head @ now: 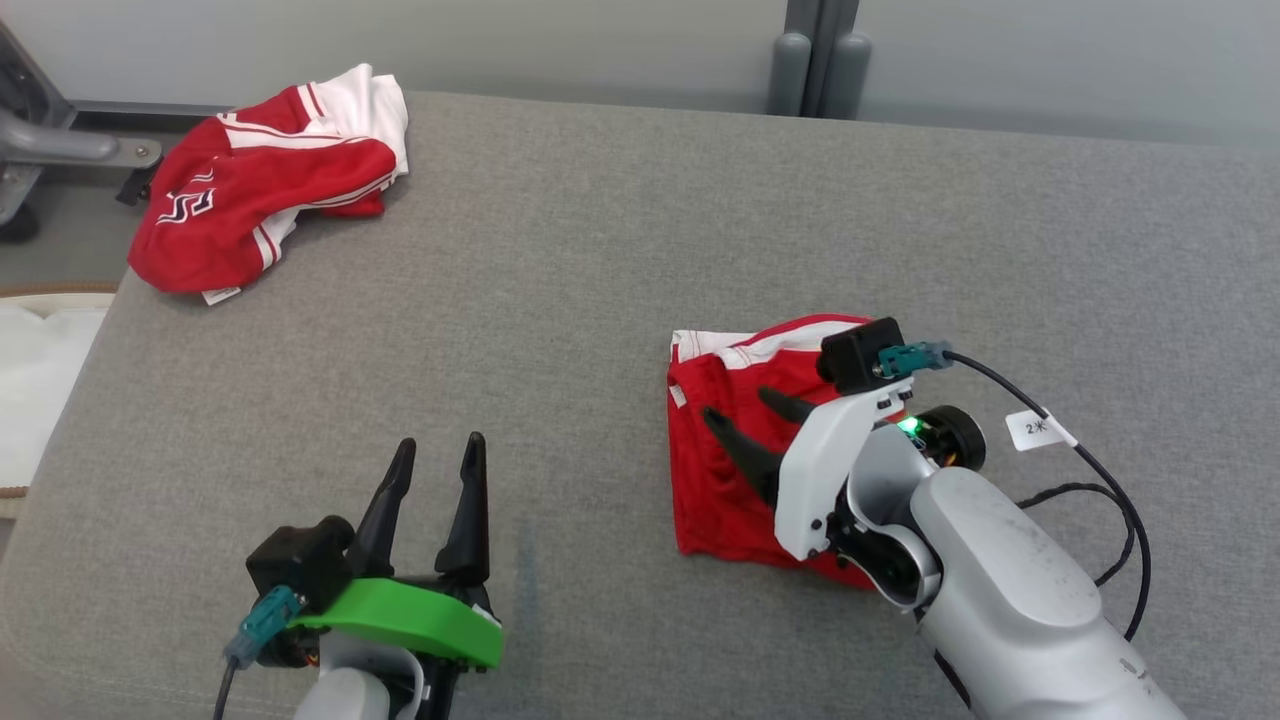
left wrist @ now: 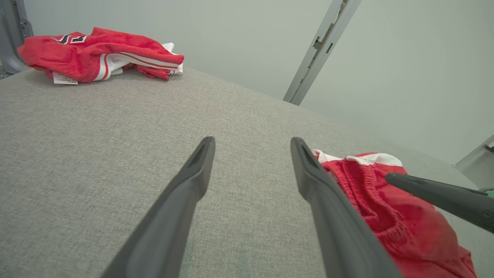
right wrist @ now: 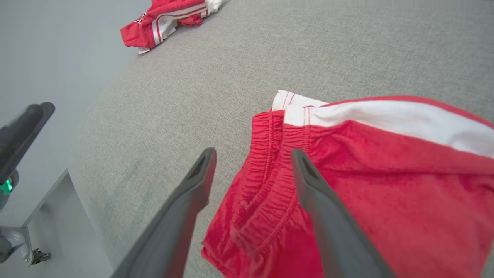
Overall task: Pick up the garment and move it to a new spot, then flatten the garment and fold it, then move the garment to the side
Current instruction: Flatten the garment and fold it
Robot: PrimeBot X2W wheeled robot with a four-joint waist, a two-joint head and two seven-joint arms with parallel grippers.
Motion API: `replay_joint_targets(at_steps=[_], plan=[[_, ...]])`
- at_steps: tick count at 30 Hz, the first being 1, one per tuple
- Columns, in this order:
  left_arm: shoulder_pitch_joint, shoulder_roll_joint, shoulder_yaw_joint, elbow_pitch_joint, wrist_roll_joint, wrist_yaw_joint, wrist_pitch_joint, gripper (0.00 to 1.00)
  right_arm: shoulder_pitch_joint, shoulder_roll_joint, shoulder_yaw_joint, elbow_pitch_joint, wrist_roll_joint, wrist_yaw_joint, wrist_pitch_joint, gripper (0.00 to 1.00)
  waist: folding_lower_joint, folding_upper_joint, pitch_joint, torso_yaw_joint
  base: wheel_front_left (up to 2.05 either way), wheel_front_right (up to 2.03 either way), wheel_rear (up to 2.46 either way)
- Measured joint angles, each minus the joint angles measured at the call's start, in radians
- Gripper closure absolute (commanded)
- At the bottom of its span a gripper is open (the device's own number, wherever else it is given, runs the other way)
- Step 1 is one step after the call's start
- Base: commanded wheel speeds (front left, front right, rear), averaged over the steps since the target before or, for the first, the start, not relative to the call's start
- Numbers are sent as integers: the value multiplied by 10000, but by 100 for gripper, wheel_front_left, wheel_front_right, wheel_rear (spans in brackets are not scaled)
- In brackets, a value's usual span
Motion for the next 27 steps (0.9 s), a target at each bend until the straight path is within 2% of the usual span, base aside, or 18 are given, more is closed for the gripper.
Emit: replay_joint_targets(at_steps=[5,11,15,19,23,27], plan=[[-102,-10,-46,-8,4,0,0,0,-305,0,314,125,111,0,-706,0,0,0,-13,-114,0,0,0],[-150,-29,-21,-94,192,0,0,0,-588,2,2,290,-1290,0,-2109,0,-1,0,-100,-367,0,0,0],[-217,-42,35,-17,311,0,0,0,-589,-17,-617,395,-2589,0,-3078,0,0,0,-224,-584,0,0,0],[-233,-31,324,79,571,0,0,0,-187,-10,-1756,359,-3584,0,-4079,0,0,0,-460,-880,0,0,0],[-161,-6,491,159,871,0,0,0,447,-13,-2579,128,-3973,0,-4867,0,0,0,-651,-1099,0,0,0],[92,-4,675,161,966,0,0,0,1349,-10,-3108,-98,-3756,0,-5216,0,0,0,-844,-1238,0,0,0]])
